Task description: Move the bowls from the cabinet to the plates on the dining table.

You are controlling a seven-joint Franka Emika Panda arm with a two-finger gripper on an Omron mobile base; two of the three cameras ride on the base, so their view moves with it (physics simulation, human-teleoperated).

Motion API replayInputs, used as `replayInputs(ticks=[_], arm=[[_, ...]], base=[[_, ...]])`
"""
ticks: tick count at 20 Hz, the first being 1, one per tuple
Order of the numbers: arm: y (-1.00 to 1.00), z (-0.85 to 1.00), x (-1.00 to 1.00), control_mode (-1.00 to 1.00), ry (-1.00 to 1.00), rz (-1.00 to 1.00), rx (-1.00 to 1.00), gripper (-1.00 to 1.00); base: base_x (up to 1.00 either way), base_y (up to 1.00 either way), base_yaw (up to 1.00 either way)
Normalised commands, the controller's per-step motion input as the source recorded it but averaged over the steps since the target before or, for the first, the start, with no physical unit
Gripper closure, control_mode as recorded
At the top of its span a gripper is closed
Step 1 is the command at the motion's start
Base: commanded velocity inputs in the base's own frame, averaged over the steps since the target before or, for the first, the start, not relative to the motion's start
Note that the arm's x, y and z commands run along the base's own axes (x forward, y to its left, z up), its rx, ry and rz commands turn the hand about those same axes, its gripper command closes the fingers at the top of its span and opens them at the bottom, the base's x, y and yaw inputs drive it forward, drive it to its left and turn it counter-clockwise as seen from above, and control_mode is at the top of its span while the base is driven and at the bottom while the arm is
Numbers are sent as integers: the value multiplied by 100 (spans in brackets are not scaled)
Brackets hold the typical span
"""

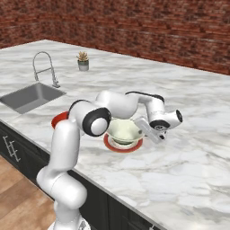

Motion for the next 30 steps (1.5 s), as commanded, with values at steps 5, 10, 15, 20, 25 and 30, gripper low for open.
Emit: replayInputs(ticks=[5, 10, 15, 20, 25, 30], arm=[[-3, -4, -16, -100, 2, 0, -9, -100], [-24, -6, -15, -100, 0, 0, -2, -100], [-20, 16, -2, -100, 0, 0, 0, -100], [-11, 57, 9, -100, 0, 0, 1, -100], [-6, 62, 6, -100, 0, 0, 0, -100], [-1, 62, 0, -100, -1, -2, 0, -100]], base=[[0, 0, 0], [0, 0, 0], [0, 0, 0], [0, 0, 0], [0, 0, 0], [0, 0, 0]])
